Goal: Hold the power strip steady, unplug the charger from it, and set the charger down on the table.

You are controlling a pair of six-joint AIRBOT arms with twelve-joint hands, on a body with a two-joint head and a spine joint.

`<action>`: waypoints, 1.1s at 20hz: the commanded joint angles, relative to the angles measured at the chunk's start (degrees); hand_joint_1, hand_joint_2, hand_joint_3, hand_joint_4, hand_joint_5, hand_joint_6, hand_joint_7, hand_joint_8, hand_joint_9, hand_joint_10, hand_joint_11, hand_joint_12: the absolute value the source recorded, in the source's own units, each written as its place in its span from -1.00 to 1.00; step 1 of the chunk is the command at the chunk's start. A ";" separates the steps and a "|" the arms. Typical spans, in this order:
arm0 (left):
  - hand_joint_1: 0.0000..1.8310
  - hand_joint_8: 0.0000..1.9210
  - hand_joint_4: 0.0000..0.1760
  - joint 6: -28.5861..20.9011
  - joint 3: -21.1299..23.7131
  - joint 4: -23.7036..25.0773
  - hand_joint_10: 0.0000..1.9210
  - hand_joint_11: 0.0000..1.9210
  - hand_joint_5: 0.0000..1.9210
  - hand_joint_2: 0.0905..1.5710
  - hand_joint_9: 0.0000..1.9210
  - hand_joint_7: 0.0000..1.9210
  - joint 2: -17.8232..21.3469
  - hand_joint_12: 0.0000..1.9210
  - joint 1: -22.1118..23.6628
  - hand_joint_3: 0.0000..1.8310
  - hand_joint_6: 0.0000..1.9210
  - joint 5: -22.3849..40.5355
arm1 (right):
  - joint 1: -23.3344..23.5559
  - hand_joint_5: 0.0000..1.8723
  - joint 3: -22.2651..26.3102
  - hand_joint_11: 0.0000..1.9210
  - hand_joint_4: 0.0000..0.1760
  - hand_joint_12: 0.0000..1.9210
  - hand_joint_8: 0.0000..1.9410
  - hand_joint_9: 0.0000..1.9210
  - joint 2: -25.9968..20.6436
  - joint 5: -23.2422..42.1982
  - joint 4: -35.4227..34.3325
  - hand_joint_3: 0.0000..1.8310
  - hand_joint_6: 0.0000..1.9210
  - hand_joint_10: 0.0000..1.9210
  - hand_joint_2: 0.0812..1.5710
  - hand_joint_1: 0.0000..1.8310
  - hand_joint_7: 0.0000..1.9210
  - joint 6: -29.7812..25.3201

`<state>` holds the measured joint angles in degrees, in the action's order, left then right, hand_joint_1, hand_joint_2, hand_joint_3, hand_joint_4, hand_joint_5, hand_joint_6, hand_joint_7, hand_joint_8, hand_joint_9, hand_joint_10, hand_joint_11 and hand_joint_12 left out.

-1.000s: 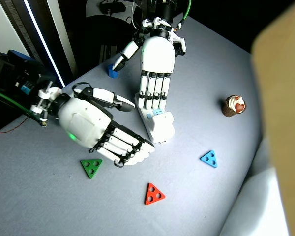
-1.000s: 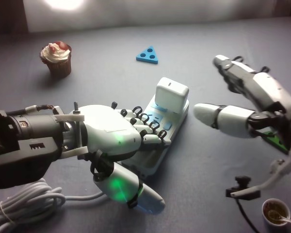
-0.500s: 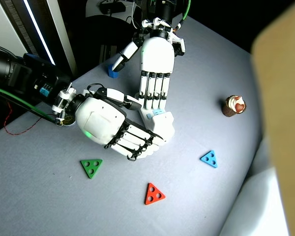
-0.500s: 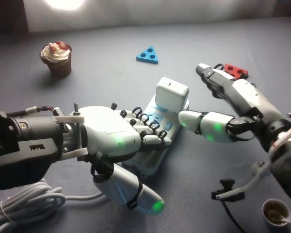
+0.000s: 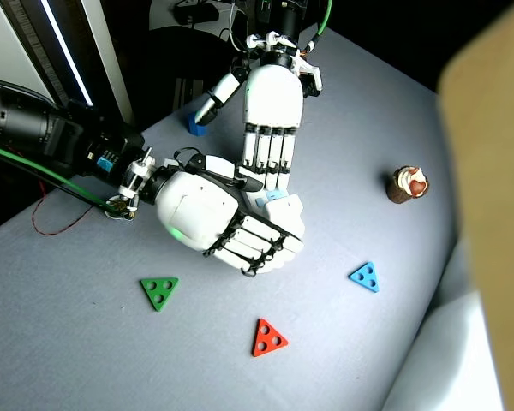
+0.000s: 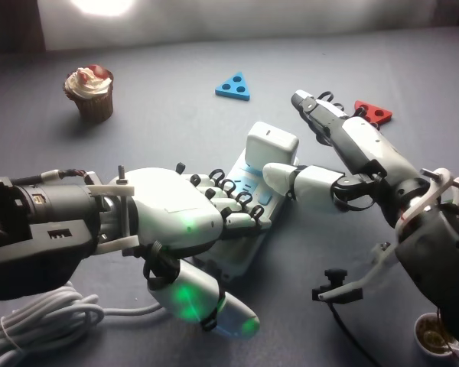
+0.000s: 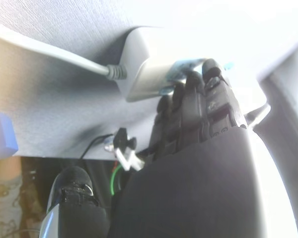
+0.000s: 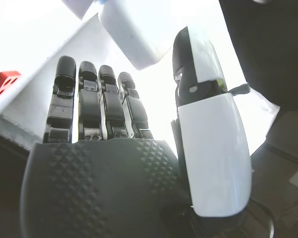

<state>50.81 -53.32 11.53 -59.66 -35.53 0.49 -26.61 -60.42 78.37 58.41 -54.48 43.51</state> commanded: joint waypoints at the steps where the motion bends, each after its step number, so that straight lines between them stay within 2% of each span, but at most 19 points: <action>1: -1.00 -0.99 -1.00 0.19 0.26 -0.08 -0.99 -0.95 -0.89 0.20 -0.90 -0.88 -0.51 -0.89 0.07 -1.00 -0.99 1.66 | 0.78 -0.81 -0.44 -0.98 -1.00 -0.37 -0.99 -0.78 -0.20 4.48 2.95 -1.00 -0.99 -0.98 0.35 0.10 -0.79 -0.31; 3: -1.00 -0.99 -1.00 0.24 0.26 -0.08 -0.99 -0.97 -0.89 0.19 -0.88 -0.87 -0.48 -0.90 0.07 -1.00 -1.00 1.63 | 1.17 -0.74 -1.44 -0.94 -1.00 -0.33 -0.99 -0.70 0.52 3.91 1.97 -1.00 -1.00 -0.99 0.34 0.10 -0.71 0.02; 9: -1.00 -0.99 -1.00 0.25 0.49 -0.08 -0.99 -0.96 -0.87 0.19 -0.87 -0.85 -0.23 -0.90 0.09 -1.00 -0.99 1.52 | 2.08 -0.71 -3.51 -0.89 -1.00 -0.31 -0.99 -0.66 1.85 2.57 1.47 -1.00 -0.99 -0.98 0.34 0.13 -0.67 0.15; 13: -1.00 -0.99 -1.00 0.23 0.52 -0.34 -0.99 -0.96 -0.88 0.20 -0.87 -0.86 -0.23 -0.90 0.10 -1.00 -0.99 1.29 | 2.09 -0.49 -3.81 -0.73 -1.00 -0.28 -0.99 -0.48 2.33 2.53 1.47 -1.00 -0.99 -0.99 0.34 0.20 -0.48 0.67; 17: -1.00 -1.00 -1.00 0.23 0.53 -0.45 -1.00 -0.97 -0.90 0.20 -0.89 -0.88 -0.19 -0.90 0.10 -1.00 -1.00 0.83 | 2.09 -0.45 -4.36 -0.68 -1.00 -0.27 -0.99 -0.40 3.03 2.47 1.47 -1.00 -0.99 -0.98 0.34 0.24 -0.41 0.67; 22: -1.00 -1.00 -1.00 0.23 0.35 -1.06 -1.00 -0.98 -0.92 0.21 -0.91 -0.91 -0.20 -0.91 0.10 -1.00 -1.00 0.84 | 2.08 -0.15 -5.41 -0.53 -1.00 -0.21 -0.99 -0.19 3.23 2.48 1.47 -1.00 -0.99 -0.99 0.38 0.29 -0.15 0.66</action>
<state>50.98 -53.08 10.83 -59.64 -35.42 -0.36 -25.12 -65.93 82.02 56.58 -56.18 44.77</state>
